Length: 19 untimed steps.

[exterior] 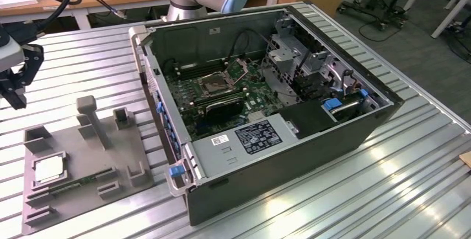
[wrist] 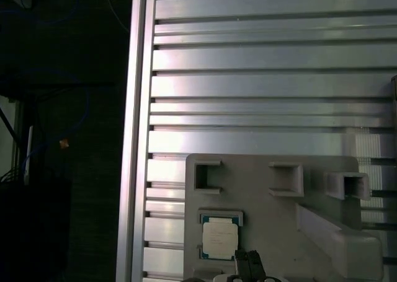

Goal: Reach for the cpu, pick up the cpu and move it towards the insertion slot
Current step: 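Reach for the cpu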

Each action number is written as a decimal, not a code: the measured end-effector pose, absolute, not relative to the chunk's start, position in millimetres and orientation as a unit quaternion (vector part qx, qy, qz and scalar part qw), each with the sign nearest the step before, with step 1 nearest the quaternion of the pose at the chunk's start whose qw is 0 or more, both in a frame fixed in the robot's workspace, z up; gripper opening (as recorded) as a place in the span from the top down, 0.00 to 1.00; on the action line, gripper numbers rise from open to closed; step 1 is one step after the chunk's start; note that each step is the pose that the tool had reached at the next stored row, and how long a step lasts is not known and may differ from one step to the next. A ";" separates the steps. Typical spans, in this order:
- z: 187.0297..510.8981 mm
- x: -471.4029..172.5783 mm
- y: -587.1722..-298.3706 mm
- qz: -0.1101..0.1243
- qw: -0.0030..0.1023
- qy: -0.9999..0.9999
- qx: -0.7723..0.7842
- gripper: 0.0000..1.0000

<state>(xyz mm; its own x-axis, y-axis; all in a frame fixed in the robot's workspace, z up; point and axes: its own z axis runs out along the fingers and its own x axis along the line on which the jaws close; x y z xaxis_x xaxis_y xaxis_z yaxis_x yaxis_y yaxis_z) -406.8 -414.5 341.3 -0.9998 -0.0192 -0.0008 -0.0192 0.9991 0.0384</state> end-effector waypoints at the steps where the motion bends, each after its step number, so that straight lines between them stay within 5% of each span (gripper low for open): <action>1: 341.1 -406.8 -414.5 0.019 0.000 1.000 -0.010 0.89; 19: 334.3 -409.3 -419.7 0.019 0.000 1.000 -0.010 0.89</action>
